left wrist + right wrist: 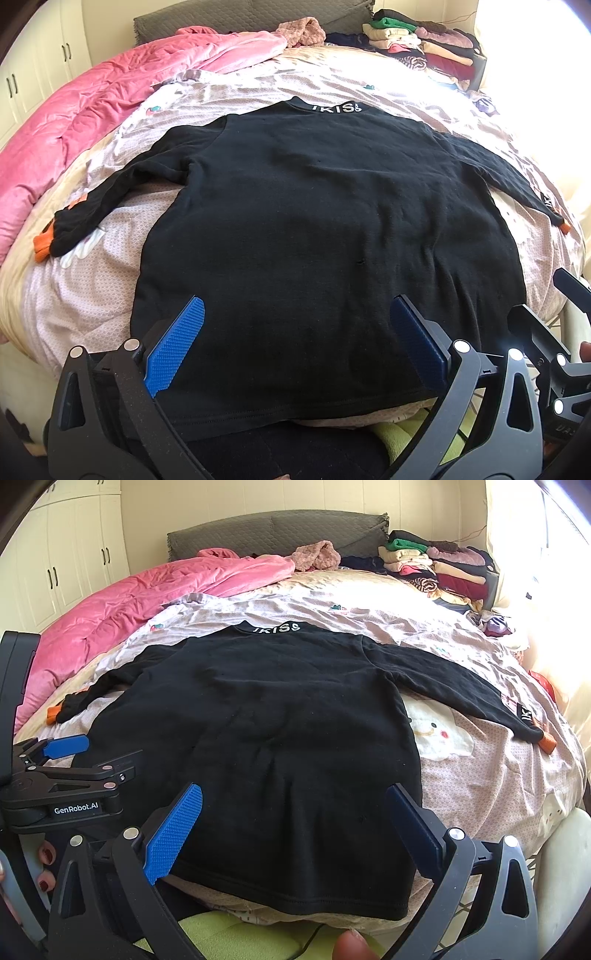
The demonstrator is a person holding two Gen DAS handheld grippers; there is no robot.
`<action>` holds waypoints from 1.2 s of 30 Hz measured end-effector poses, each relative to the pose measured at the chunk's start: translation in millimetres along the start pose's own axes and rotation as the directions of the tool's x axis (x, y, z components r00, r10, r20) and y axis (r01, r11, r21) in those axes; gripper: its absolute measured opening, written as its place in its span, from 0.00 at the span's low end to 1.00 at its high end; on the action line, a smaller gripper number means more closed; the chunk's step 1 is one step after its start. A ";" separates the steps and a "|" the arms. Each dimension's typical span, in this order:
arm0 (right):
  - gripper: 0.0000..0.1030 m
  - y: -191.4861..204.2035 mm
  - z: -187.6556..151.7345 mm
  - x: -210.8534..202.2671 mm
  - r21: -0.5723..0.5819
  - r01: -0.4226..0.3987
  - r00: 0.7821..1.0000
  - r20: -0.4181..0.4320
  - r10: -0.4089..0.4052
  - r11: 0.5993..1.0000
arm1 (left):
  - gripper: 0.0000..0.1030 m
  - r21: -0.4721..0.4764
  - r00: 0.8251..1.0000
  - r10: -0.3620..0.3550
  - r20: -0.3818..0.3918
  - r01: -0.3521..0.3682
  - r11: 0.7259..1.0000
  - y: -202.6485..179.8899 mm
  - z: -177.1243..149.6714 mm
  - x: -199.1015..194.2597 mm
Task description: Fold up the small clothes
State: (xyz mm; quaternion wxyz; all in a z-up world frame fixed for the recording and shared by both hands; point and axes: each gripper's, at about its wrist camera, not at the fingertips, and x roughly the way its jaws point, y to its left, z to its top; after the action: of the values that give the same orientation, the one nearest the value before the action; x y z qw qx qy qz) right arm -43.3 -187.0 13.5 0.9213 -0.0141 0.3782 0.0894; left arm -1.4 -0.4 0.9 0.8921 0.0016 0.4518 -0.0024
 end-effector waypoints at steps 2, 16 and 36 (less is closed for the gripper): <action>0.96 -0.1 -0.1 0.2 0.000 0.000 1.000 0.001 0.000 1.000 | 0.92 0.000 1.000 0.003 -0.001 -0.003 1.000 -0.4 0.5 -0.2; 0.96 -1.0 0.7 -2.0 -0.002 0.005 1.000 0.004 -0.005 1.000 | 0.92 -0.002 1.000 0.004 0.003 -0.004 1.000 0.6 1.9 -1.8; 0.96 -27.8 13.3 3.0 0.041 0.003 1.000 0.013 -0.004 0.999 | 0.92 -0.013 1.000 -0.005 -0.020 0.005 1.000 -7.1 16.9 6.8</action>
State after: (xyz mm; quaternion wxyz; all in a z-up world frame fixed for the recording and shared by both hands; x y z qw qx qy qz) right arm -27.1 -212.7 19.7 0.9241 0.0045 0.3737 0.0802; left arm 16.2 -7.6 5.5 0.8876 -0.0054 0.4605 -0.0016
